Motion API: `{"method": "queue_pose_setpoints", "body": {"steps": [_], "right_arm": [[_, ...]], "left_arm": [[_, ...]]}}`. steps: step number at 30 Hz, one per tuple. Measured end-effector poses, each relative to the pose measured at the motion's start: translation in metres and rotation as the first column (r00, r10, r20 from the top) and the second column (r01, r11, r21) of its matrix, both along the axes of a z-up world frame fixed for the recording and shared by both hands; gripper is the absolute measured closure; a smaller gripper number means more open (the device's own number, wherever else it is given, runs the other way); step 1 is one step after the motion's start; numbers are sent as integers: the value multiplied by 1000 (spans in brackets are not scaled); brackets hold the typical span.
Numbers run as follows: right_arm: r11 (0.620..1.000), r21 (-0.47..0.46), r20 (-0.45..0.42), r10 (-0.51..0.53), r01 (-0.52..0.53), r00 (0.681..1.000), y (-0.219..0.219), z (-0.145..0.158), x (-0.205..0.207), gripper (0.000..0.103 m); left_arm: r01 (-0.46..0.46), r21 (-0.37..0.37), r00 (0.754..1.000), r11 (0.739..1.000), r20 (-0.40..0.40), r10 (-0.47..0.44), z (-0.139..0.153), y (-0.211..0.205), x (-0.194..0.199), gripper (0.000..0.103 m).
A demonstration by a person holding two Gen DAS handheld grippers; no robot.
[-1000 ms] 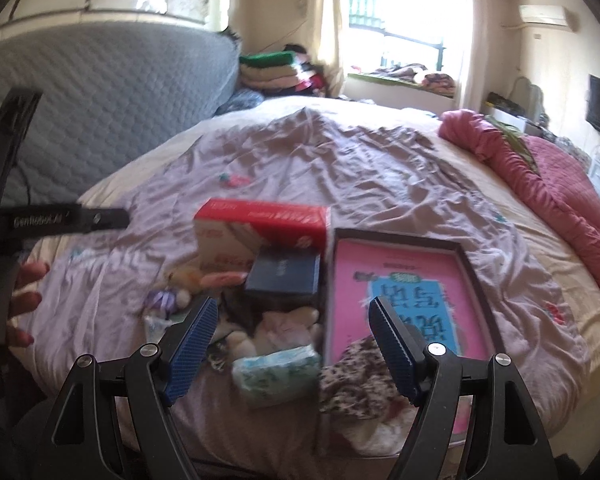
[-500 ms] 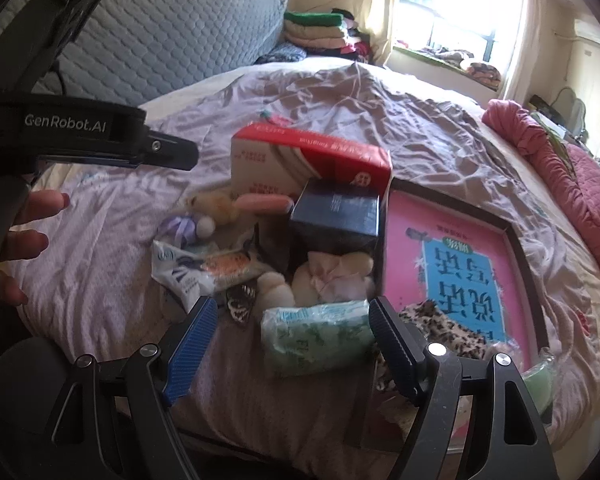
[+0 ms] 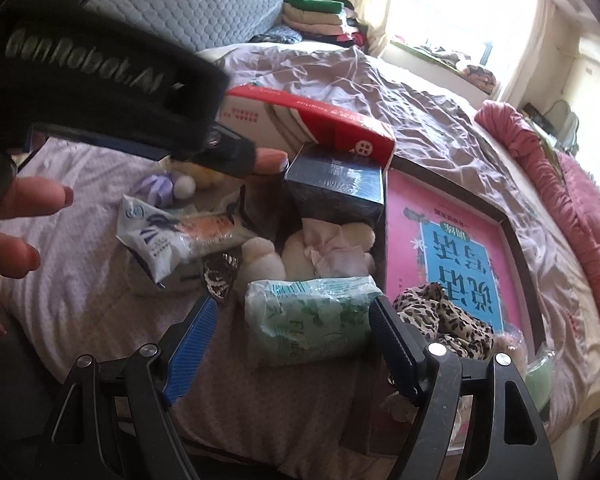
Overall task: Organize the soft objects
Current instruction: 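Grasp the pink rolled item with the left tool while the right tool grasps the bagged mint-green pack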
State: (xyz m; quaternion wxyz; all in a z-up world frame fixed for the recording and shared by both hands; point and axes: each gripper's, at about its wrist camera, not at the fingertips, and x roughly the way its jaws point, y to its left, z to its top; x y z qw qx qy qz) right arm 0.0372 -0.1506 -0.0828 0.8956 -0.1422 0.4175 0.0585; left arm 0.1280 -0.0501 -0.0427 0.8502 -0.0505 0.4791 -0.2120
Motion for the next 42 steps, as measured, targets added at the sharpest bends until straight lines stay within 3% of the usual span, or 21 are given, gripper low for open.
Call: {"method": "queue_pose_setpoints", "body": {"steps": [7, 15, 19, 22, 26, 32, 37, 42], "right_arm": [[1000, -20, 10, 0, 1, 1000, -3, -7, 7, 24], [1000, 12, 11, 22, -22, 1000, -12, -13, 15, 24], [998, 20, 8, 54, -55, 998, -11, -16, 17, 23], [997, 37, 9, 63, -64, 998, -12, -17, 19, 25], [994, 99, 15, 48, -49, 999, -24, -15, 23, 38], [988, 145, 20, 50, -52, 999, -29, -13, 26, 42], [985, 161, 33, 50, -54, 998, -30, -12, 25, 44], [985, 165, 46, 47, -54, 998, -29, -8, 24, 45]], "left_arm": [[6, -28, 1000, 1000, -18, -6, -5, -6, 11, 31], [-53, 48, 999, 997, 12, 52, -15, -18, 23, 31], [-49, 62, 999, 997, -8, 50, -23, -20, 28, 31], [-55, 38, 998, 998, -16, 55, -26, -19, 29, 31], [-64, 27, 997, 998, -30, 64, -31, -19, 33, 31], [-62, -35, 996, 998, -67, 59, -38, -13, 38, 31], [-75, -30, 996, 997, -46, 74, -34, -11, 37, 31], [-92, -72, 995, 993, -51, 88, -32, -6, 38, 31]]}}
